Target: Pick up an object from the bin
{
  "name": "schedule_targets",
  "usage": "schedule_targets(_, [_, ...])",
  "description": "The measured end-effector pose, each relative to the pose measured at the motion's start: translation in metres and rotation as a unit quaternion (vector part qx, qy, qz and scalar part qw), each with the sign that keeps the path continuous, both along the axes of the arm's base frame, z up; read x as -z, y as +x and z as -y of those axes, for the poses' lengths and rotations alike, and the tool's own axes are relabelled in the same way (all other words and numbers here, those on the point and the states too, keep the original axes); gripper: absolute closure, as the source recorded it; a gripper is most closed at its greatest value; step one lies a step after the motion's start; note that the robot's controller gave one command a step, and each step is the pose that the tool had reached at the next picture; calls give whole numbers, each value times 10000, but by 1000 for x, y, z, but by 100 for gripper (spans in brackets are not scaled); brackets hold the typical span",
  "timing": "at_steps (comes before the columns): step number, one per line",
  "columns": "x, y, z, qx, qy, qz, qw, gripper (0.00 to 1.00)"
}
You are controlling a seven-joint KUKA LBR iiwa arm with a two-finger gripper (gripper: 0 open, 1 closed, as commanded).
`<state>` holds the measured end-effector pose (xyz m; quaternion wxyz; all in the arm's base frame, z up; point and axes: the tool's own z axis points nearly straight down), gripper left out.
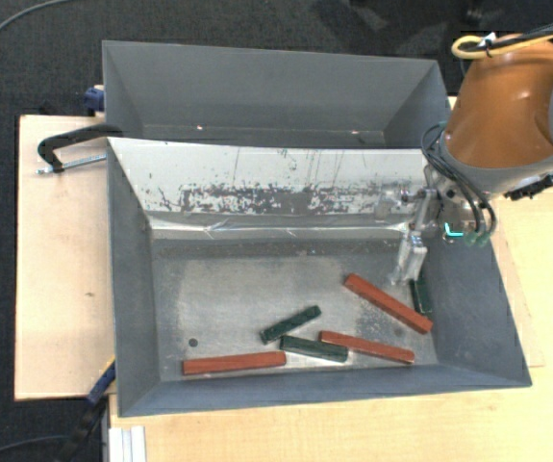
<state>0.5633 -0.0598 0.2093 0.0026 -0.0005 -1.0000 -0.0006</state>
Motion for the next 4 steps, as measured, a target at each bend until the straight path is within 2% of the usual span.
schedule_targets(1, [131, -24, 10, -22, 2, -13, 10000, 0])
schedule_targets(2, [127, -21, 10, -34, -2, 32, 10000, 100])
schedule_targets(3, [111, -36, -11, 162, 3, 22, 9999, 100])
schedule_targets(4, [-14, -67, -30, 50, -4, 87, 9999, 100])
